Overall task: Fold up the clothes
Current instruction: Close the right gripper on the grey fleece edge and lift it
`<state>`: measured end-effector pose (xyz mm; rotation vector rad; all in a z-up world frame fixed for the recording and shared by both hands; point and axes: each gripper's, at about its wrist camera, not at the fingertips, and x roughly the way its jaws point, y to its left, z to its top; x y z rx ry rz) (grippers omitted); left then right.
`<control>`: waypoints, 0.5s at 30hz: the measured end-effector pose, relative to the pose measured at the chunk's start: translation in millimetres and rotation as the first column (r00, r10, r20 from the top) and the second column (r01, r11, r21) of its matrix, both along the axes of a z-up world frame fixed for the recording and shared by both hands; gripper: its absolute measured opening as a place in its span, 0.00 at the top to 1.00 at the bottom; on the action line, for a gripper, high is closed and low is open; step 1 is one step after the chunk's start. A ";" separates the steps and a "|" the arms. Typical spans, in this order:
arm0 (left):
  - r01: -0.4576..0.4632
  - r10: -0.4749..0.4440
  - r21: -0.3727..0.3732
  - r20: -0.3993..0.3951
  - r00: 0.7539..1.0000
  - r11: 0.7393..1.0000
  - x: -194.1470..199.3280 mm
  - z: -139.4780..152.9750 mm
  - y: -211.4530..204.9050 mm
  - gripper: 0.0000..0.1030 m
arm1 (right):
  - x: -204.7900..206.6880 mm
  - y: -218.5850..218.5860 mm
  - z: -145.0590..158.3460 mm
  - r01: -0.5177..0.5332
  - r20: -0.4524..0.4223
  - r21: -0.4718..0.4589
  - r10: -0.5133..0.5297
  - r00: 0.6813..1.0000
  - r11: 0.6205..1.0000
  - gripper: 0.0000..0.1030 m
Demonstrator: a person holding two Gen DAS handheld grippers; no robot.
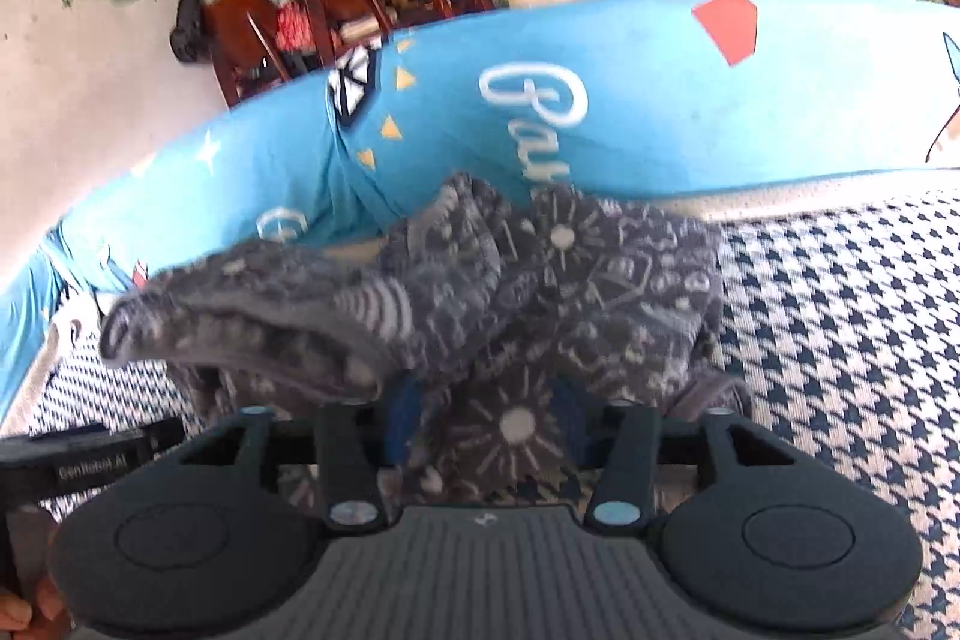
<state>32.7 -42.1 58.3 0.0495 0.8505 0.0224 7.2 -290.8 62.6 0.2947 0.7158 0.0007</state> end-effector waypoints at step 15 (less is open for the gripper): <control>-0.058 0.058 -0.052 -0.008 0.998 0.997 3.2 -1.1 19.8 0.00 | 18.6 14.8 -0.1 0.002 0.055 0.139 -0.010 0.998 0.990 0.21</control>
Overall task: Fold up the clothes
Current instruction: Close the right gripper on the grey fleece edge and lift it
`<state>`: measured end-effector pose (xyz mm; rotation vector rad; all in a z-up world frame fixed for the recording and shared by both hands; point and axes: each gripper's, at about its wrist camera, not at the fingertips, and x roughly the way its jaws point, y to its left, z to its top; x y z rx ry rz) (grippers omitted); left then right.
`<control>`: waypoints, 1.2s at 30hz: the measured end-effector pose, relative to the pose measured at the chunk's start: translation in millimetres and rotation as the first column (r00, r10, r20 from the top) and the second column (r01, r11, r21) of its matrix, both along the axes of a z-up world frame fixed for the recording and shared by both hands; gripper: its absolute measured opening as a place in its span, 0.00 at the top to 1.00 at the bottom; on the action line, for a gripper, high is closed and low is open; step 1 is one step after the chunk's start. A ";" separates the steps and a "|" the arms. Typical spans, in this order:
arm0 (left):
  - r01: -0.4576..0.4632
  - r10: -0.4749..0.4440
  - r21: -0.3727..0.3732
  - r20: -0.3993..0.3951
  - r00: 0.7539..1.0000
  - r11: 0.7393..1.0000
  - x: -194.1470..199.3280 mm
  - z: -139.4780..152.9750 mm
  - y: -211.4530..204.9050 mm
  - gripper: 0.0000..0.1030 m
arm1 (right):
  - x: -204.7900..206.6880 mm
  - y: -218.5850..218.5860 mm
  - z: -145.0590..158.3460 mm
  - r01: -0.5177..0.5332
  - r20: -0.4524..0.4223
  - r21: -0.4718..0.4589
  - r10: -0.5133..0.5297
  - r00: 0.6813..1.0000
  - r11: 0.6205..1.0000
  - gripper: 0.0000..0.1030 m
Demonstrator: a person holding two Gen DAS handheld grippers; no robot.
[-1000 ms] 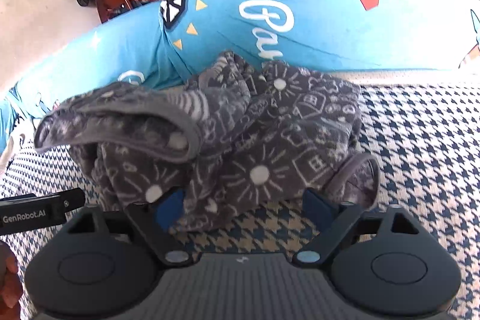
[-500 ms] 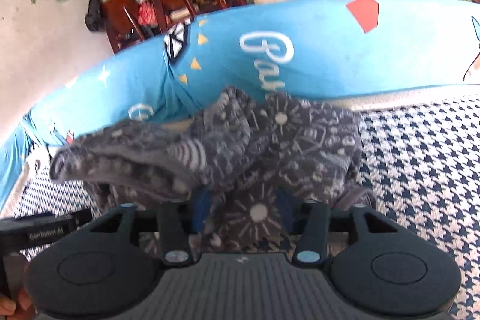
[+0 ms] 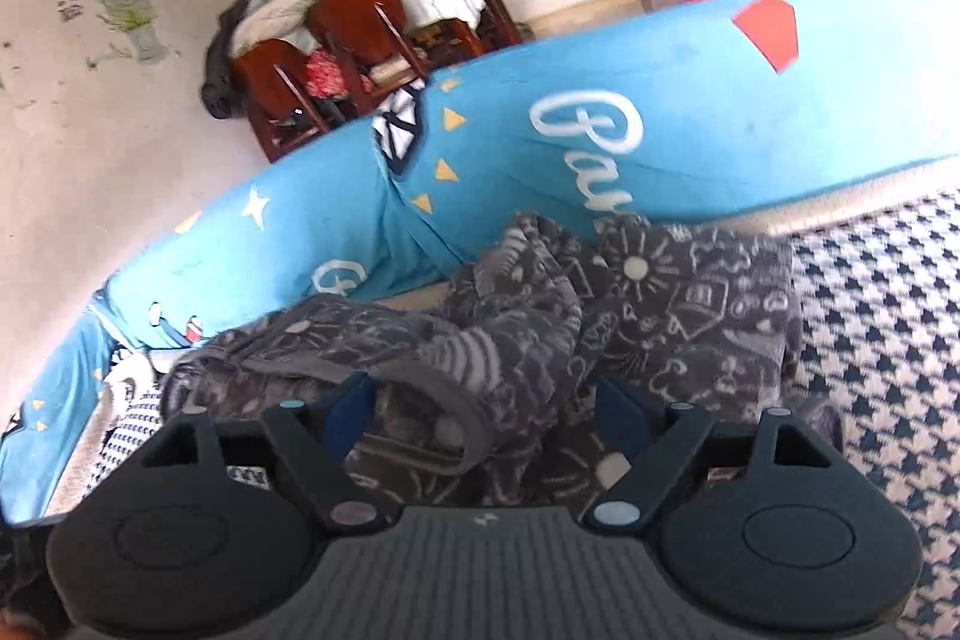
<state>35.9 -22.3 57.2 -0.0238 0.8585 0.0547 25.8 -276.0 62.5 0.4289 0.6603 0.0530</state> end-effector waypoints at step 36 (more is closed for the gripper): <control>0.121 -0.100 -0.130 0.163 0.982 0.984 -61.5 41.9 21.3 0.00 | -141.2 -52.9 43.1 0.263 0.149 -0.225 -0.234 0.961 0.938 0.95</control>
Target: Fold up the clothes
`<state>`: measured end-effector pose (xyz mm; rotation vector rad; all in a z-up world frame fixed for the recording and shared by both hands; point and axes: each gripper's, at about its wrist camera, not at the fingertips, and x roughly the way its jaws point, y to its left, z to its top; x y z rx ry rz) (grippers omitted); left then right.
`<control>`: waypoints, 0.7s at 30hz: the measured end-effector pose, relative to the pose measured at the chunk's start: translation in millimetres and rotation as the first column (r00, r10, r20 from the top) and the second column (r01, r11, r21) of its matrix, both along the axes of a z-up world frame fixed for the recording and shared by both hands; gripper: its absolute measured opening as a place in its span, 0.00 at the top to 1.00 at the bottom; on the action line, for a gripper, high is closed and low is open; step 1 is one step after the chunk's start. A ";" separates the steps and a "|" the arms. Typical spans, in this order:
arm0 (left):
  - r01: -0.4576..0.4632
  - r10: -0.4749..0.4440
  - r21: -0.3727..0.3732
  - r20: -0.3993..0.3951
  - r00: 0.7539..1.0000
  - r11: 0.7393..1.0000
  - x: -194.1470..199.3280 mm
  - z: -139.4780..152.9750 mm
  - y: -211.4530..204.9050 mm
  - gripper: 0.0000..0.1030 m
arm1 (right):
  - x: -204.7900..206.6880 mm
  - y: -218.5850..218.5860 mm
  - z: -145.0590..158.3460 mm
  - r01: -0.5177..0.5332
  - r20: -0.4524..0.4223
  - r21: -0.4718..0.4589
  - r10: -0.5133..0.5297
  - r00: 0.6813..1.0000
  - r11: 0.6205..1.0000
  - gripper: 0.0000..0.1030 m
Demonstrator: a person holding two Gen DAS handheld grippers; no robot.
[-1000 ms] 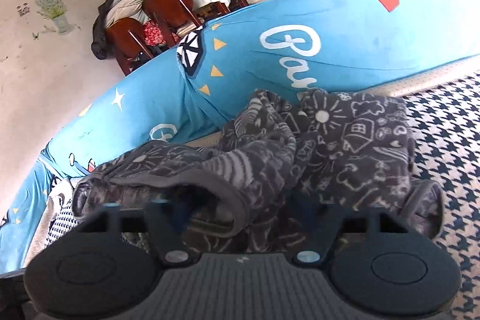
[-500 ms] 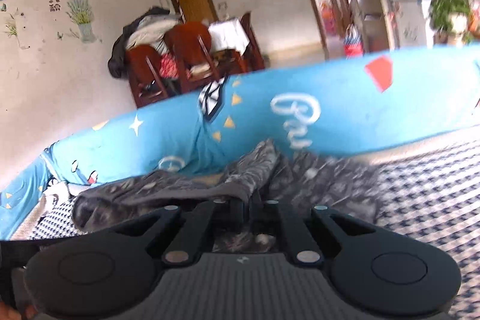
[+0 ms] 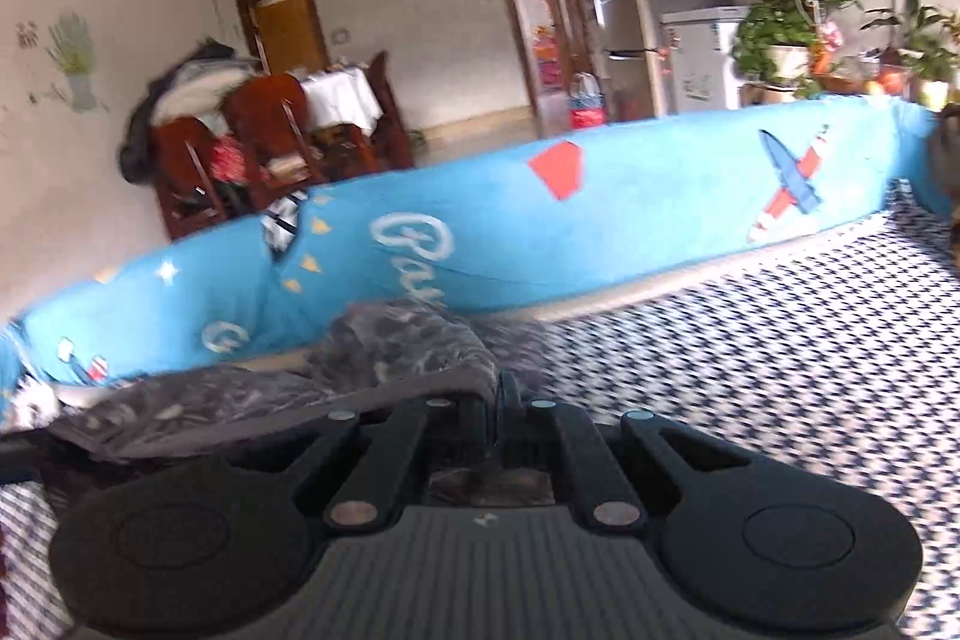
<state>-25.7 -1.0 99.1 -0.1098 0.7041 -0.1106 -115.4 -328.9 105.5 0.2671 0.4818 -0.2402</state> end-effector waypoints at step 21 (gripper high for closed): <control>0.044 -0.048 -0.055 -0.066 0.997 0.998 -90.9 -25.6 -26.2 0.00 | -76.2 -24.0 -13.7 0.085 -0.049 0.010 -0.084 0.995 0.996 0.94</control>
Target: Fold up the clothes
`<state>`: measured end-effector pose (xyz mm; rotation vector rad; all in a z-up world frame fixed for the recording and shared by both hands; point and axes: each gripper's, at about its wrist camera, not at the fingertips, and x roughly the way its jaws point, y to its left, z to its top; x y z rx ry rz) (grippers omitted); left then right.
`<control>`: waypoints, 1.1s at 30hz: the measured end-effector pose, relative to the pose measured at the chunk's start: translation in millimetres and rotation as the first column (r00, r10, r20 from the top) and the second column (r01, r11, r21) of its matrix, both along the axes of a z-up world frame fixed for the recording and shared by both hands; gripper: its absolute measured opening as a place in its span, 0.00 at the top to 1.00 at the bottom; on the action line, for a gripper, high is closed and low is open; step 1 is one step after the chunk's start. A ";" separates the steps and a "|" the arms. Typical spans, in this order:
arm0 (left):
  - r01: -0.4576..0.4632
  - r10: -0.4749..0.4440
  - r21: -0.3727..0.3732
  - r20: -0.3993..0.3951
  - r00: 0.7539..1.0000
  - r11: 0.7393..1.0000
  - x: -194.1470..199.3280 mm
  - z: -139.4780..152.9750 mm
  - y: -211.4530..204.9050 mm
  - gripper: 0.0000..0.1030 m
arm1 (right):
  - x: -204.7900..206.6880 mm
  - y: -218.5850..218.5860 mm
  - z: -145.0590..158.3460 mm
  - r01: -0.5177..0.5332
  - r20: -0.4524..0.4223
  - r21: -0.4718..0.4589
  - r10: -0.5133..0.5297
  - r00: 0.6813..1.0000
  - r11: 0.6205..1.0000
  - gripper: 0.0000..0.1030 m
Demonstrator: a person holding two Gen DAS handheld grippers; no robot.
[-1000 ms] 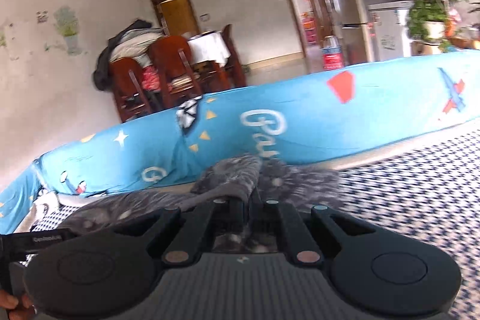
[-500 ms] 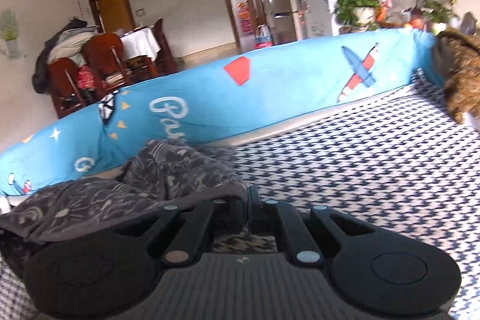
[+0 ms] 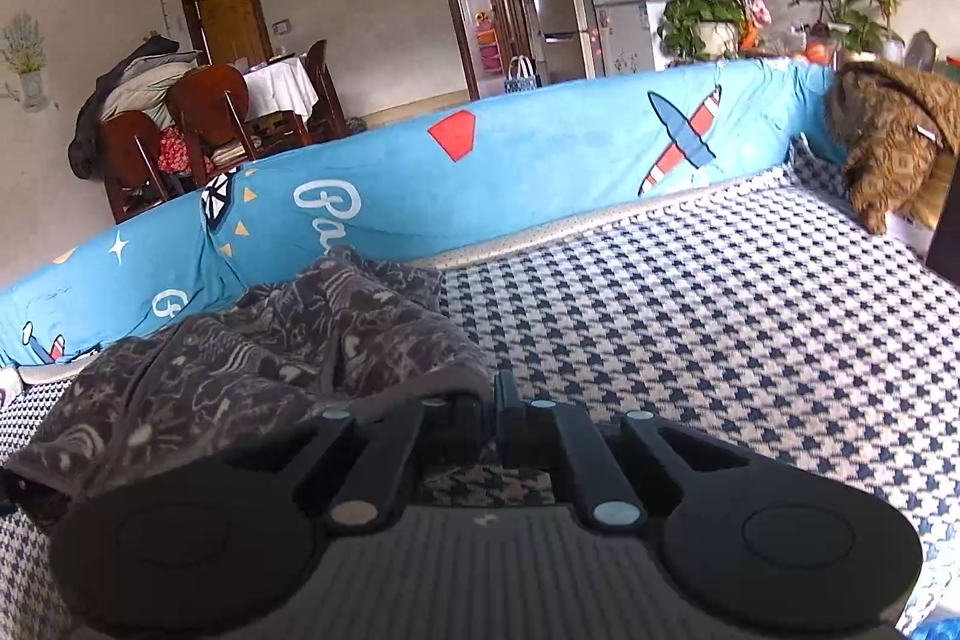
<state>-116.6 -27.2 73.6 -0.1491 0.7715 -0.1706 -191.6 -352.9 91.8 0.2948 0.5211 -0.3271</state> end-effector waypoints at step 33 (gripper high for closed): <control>0.093 -0.084 0.083 -0.112 0.990 0.992 -6.9 -27.2 -47.9 0.00 | 49.7 7.8 -36.8 -0.201 -0.043 0.111 0.207 0.977 0.973 0.34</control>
